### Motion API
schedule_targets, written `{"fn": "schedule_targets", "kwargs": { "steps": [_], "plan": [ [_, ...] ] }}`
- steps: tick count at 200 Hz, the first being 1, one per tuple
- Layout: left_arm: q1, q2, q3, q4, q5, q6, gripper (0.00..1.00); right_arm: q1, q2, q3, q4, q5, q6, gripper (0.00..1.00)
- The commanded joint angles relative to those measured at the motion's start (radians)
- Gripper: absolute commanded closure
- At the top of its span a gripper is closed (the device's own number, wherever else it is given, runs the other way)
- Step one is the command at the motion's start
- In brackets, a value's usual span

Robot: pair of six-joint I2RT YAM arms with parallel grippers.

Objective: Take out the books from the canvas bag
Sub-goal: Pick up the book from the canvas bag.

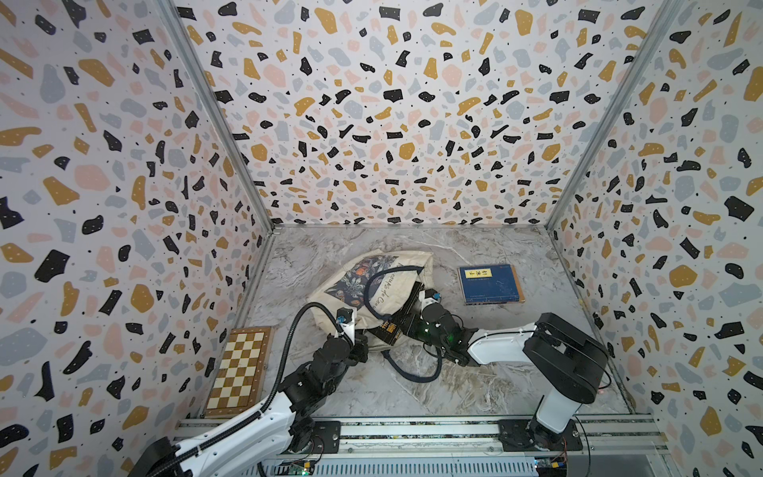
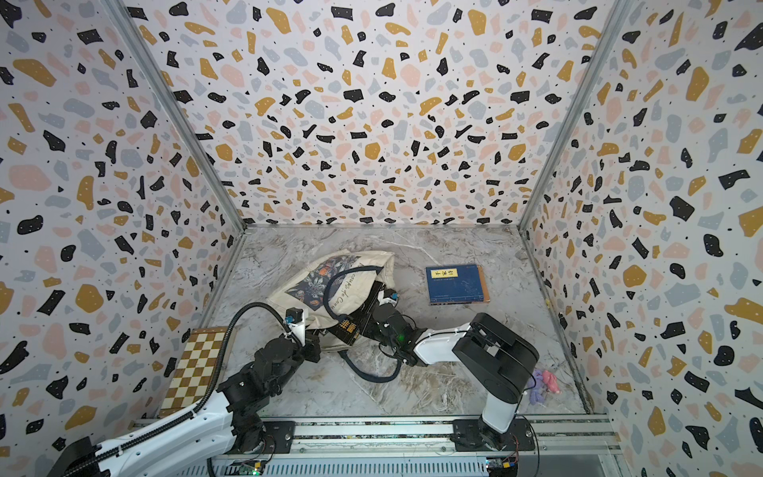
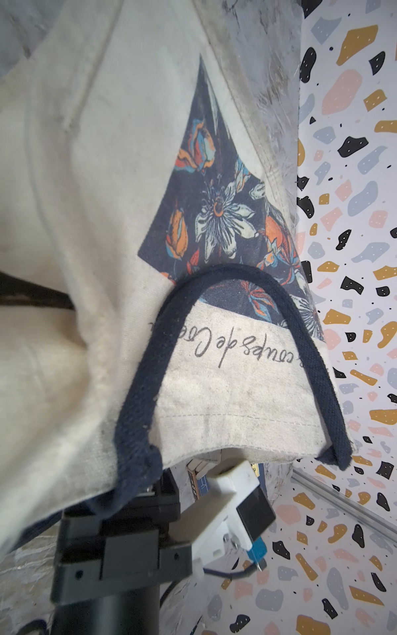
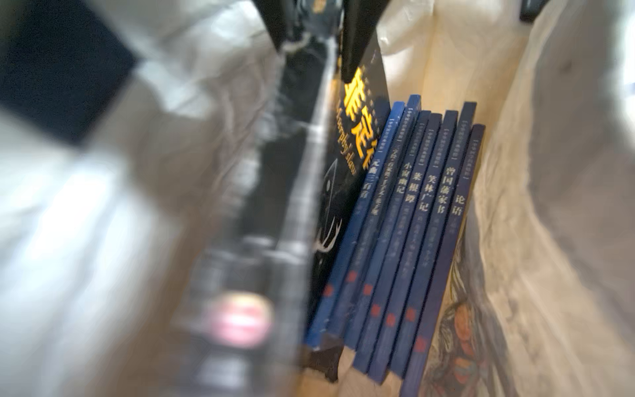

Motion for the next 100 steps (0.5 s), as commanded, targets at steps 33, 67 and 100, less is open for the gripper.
{"fn": "schedule_targets", "kwargs": {
  "steps": [33, 67, 100],
  "plan": [
    [0.003, -0.005, 0.023, 0.047, -0.080, -0.025, 1.00, -0.003, -0.237, -0.114, -0.010, 0.046, -0.112, 0.95],
    [0.005, 0.004, 0.036, 0.023, -0.103, -0.041, 1.00, -0.005, -0.382, -0.179, -0.058, 0.029, -0.164, 0.99],
    [0.006, -0.015, 0.037, -0.016, -0.144, -0.065, 1.00, -0.033, -0.614, -0.260, -0.174, 0.070, -0.167, 1.00]
  ]
}}
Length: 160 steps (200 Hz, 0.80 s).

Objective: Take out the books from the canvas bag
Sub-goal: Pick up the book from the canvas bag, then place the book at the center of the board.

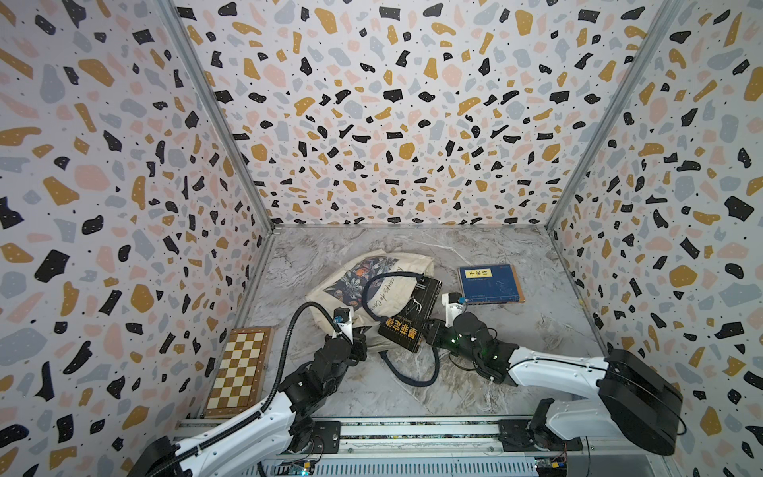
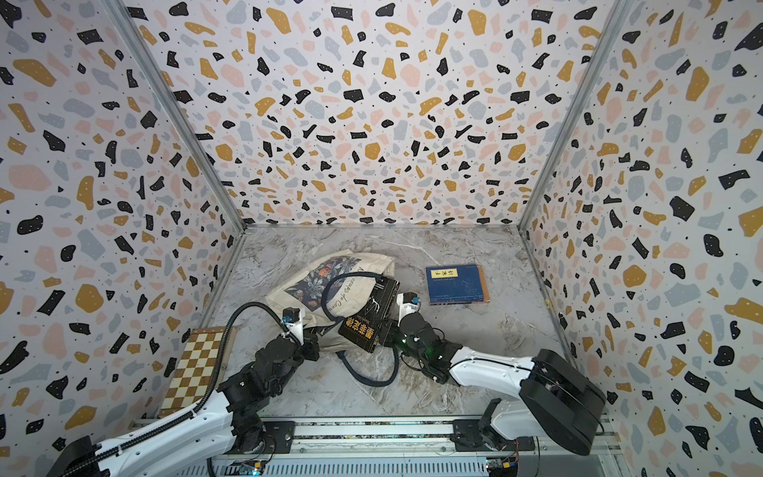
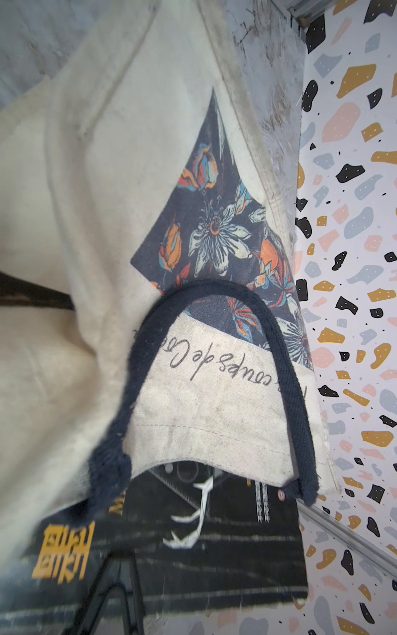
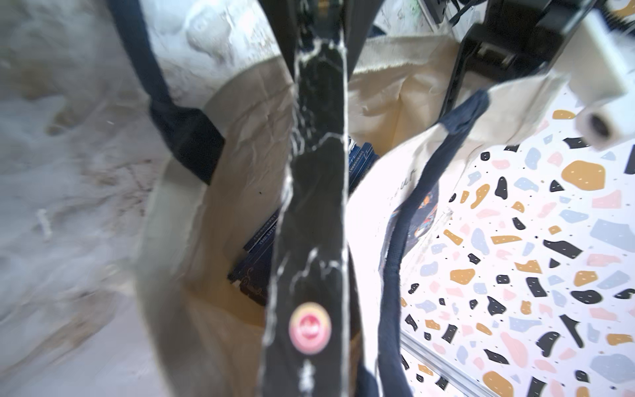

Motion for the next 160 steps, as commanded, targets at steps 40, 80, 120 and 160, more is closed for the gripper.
{"fn": "schedule_targets", "kwargs": {
  "steps": [40, 80, 120, 160],
  "plan": [
    [0.013, -0.039, 0.029, -0.017, -0.099, -0.055, 1.00, -0.110, -0.492, -0.081, -0.308, 0.175, -0.049, 1.00],
    [0.018, -0.061, 0.023, -0.029, -0.101, -0.064, 1.00, -0.346, -0.680, -0.154, -0.456, 0.097, 0.015, 1.00],
    [0.018, -0.090, 0.005, -0.010, -0.085, -0.059, 1.00, -0.473, -0.771, -0.300, -0.474, 0.041, 0.173, 1.00],
    [0.019, -0.081, 0.010, -0.005, -0.071, -0.055, 1.00, -0.535, -0.767, -0.410, -0.434, 0.074, 0.281, 1.00]
  ]
}}
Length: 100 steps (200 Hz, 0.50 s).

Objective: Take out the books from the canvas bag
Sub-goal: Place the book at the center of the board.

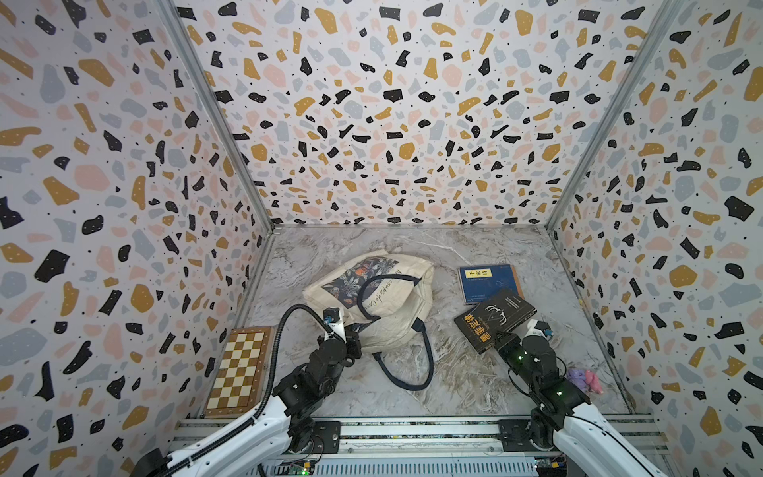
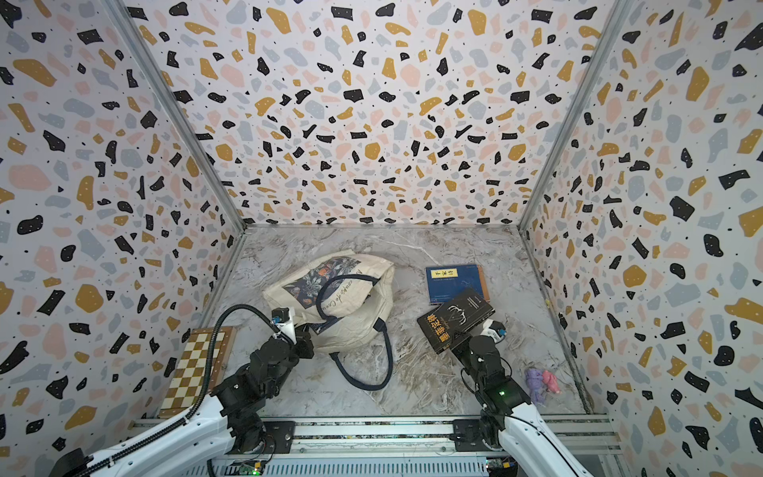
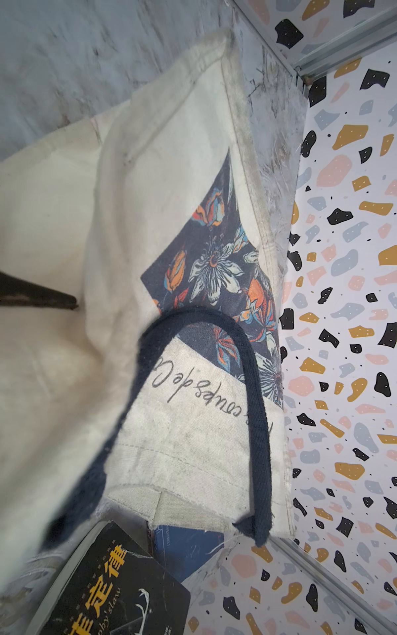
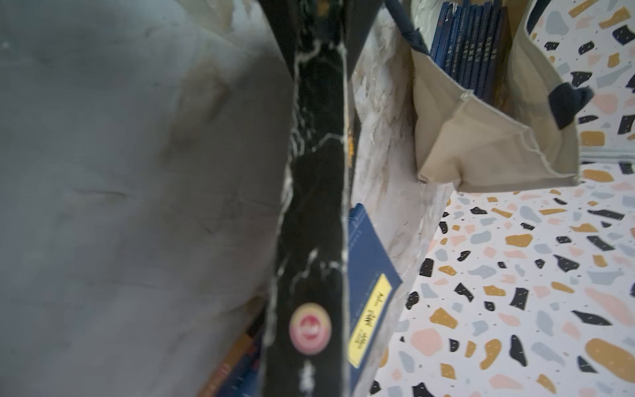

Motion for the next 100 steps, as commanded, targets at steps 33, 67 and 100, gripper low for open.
{"fn": "schedule_targets", "kwargs": {
  "steps": [33, 67, 100],
  "plan": [
    [0.006, -0.004, 0.009, 0.061, 0.005, 0.000, 1.00, -0.062, 0.001, -0.057, 0.036, 0.076, 0.172, 1.00],
    [0.005, -0.007, 0.011, 0.063, 0.012, 0.001, 1.00, -0.067, 0.019, -0.102, 0.082, 0.155, 0.276, 1.00],
    [0.006, -0.012, 0.011, 0.061, 0.017, 0.003, 1.00, -0.068, 0.191, -0.087, 0.204, 0.106, 0.286, 1.00]
  ]
}}
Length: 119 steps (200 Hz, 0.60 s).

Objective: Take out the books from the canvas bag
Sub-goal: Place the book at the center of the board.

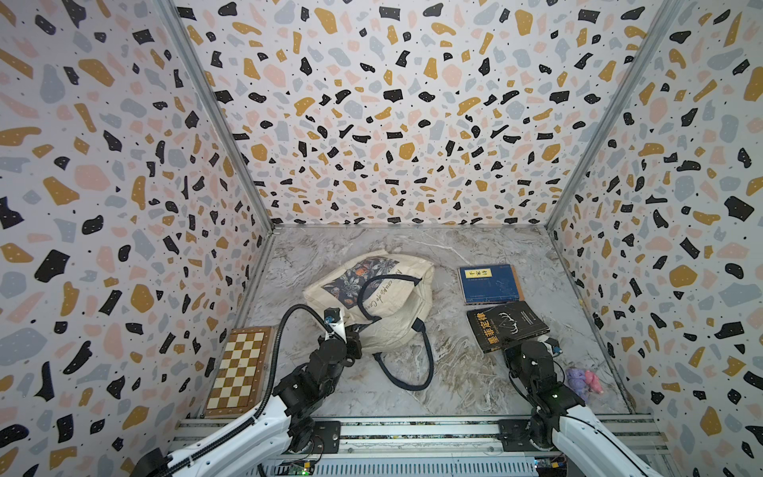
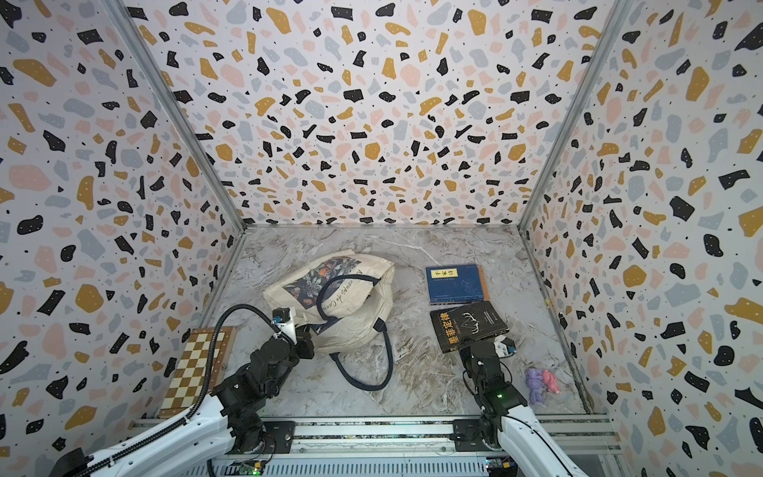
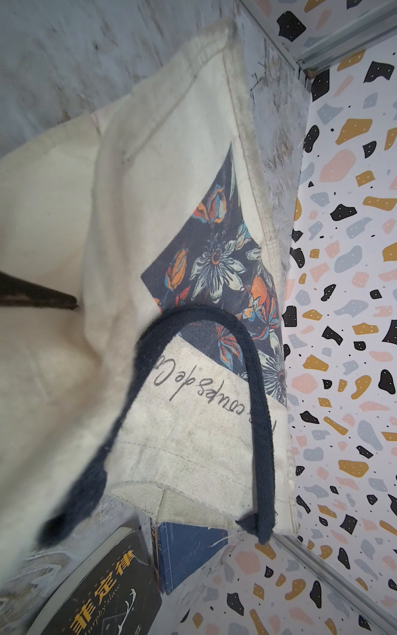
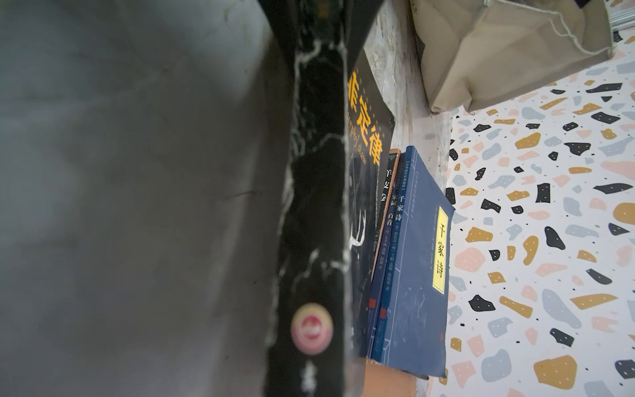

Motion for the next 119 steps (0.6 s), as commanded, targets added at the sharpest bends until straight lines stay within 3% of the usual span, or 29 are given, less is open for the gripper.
{"fn": "schedule_targets", "kwargs": {
  "steps": [1, 22, 60, 86, 119],
  "plan": [
    [0.005, -0.014, 0.011, 0.062, 0.003, 0.004, 1.00, -0.005, 0.107, -0.007, 0.105, 0.011, 0.031, 1.00],
    [0.006, -0.011, 0.011, 0.064, 0.006, 0.006, 1.00, -0.005, 0.225, 0.022, 0.176, -0.034, 0.019, 0.97],
    [0.005, -0.014, 0.013, 0.061, 0.006, 0.007, 1.00, -0.009, 0.348, 0.041, 0.244, -0.038, 0.023, 0.80],
    [0.006, -0.018, 0.012, 0.061, 0.008, 0.010, 1.00, -0.009, 0.388, 0.072, 0.264, -0.080, -0.018, 0.59],
    [0.005, -0.031, 0.014, 0.054, 0.010, 0.013, 1.00, -0.008, 0.363, 0.093, 0.155, -0.122, -0.042, 0.32]
  ]
}}
